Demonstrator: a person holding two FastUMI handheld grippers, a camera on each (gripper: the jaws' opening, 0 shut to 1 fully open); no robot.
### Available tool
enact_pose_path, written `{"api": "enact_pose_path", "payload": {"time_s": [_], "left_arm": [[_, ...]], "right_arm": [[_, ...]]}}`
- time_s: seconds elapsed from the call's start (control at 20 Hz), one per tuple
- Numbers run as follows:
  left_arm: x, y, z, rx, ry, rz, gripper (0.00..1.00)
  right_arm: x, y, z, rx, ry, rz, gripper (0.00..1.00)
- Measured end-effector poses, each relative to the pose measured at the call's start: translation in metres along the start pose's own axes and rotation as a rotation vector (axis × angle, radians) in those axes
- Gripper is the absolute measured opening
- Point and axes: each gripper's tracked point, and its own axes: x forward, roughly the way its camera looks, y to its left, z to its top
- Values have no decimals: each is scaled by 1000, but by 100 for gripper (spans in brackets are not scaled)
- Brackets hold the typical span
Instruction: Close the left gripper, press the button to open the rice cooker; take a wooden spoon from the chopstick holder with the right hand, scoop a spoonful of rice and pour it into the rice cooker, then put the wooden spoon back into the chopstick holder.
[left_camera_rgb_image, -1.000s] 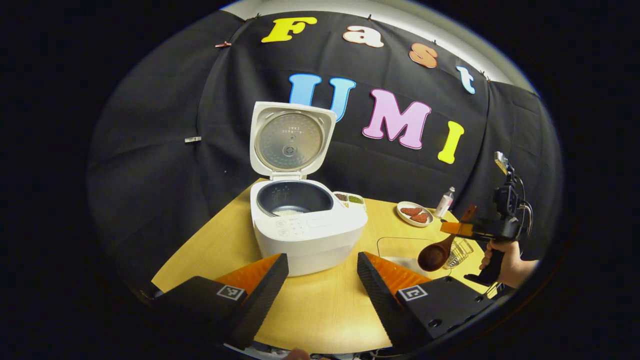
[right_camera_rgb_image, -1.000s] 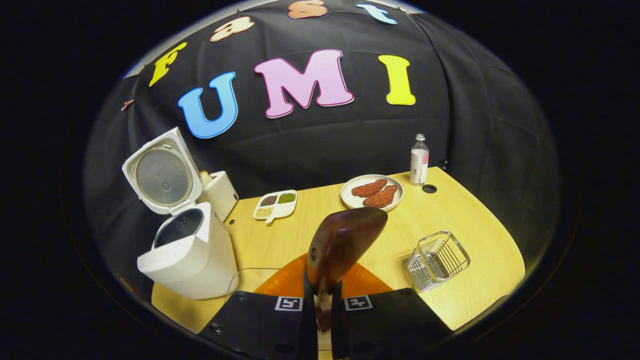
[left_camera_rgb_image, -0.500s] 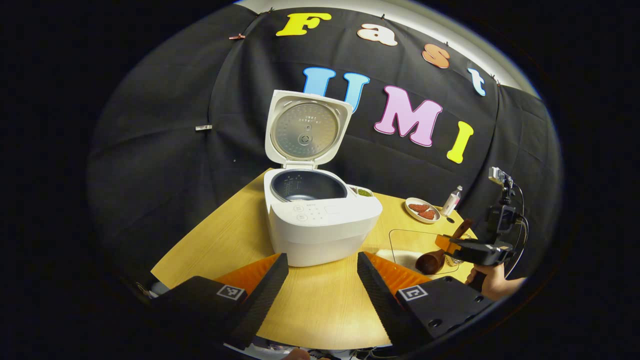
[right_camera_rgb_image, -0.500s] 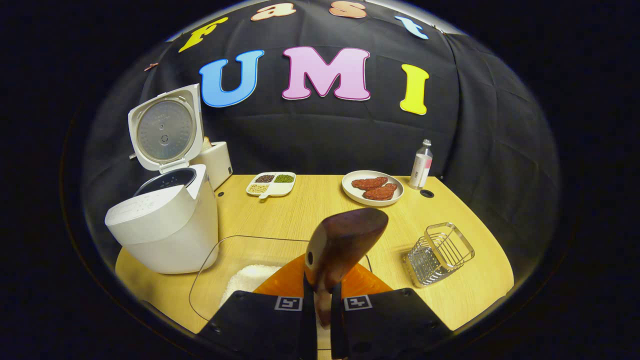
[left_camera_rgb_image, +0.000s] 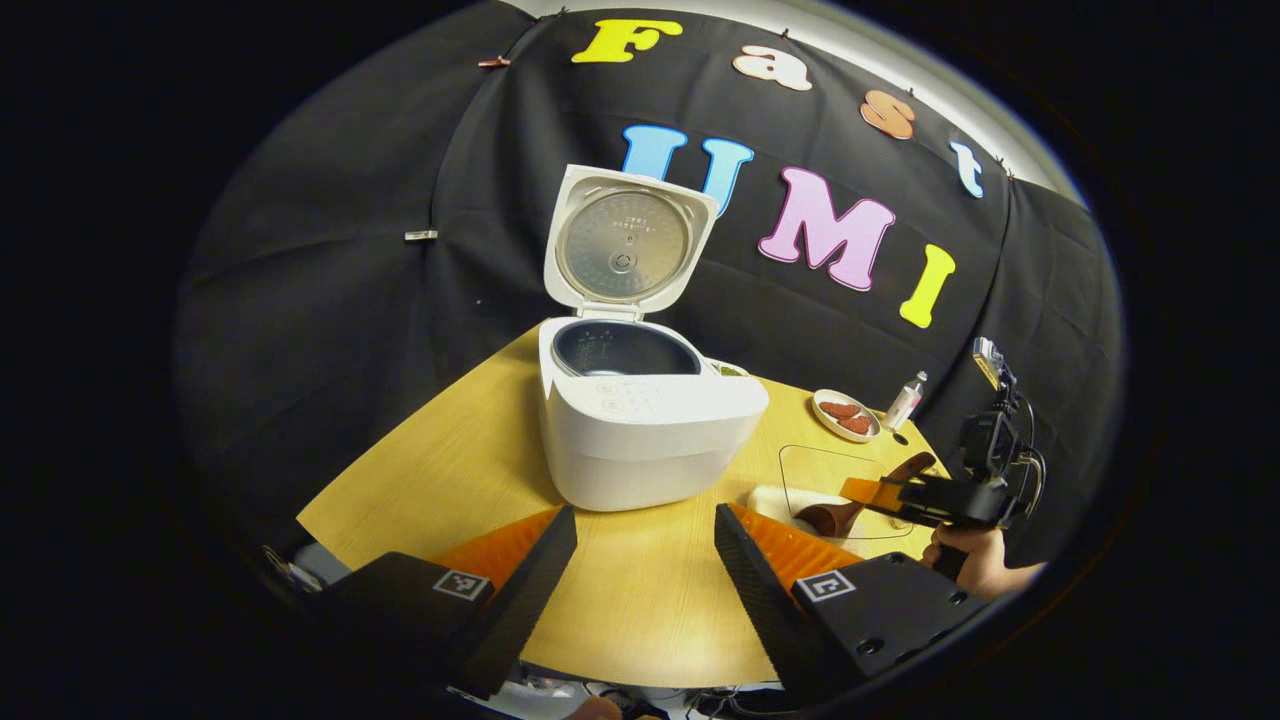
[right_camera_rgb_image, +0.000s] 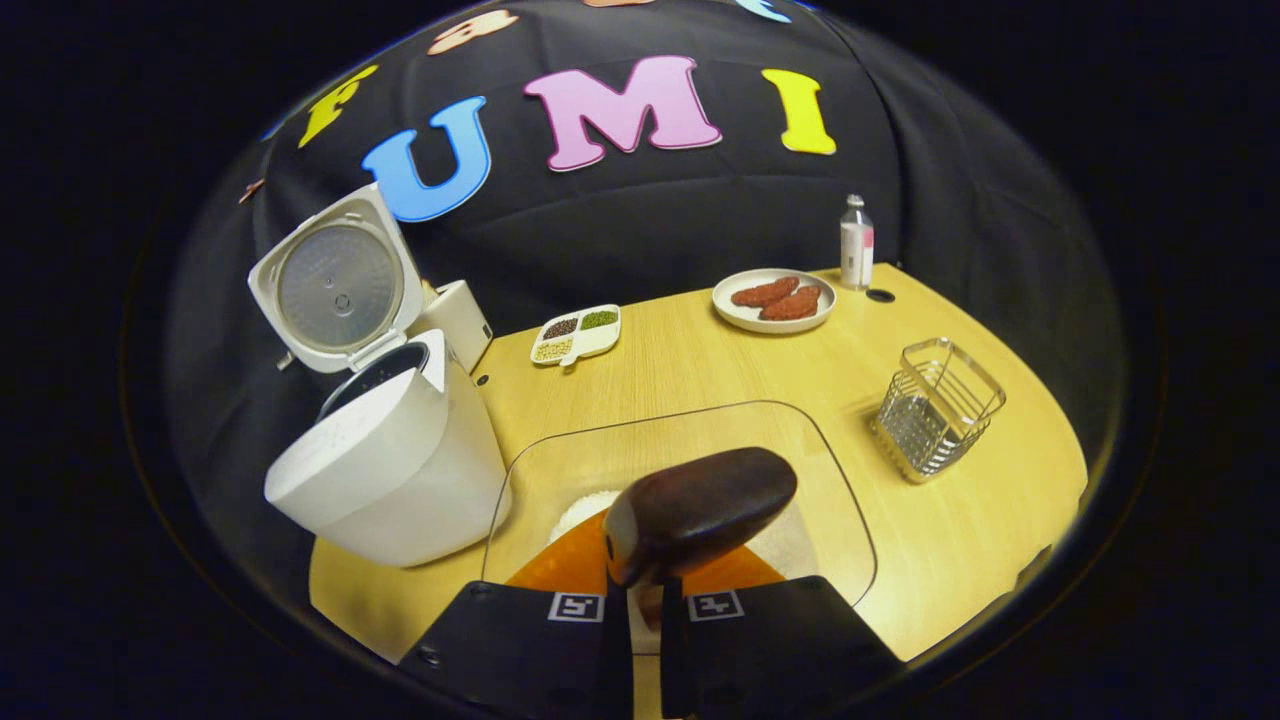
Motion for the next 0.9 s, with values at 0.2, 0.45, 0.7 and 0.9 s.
{"api": "enact_pose_path", "payload": {"time_s": [0.2,0.45,0.7,0.9], "left_arm": [[-2,2,0,-3,-7,6,95],[-6,3,0,-8,-11,18,96],[-9,1,4,9,-16,32,96],[-10,-3,14,6,-35,40,95]], "right_arm": [[2,8,-2,176,75,26,15],[5,6,-2,330,142,56,15],[1,-4,5,453,175,100,15],[-7,-18,17,516,163,99,15]]}}
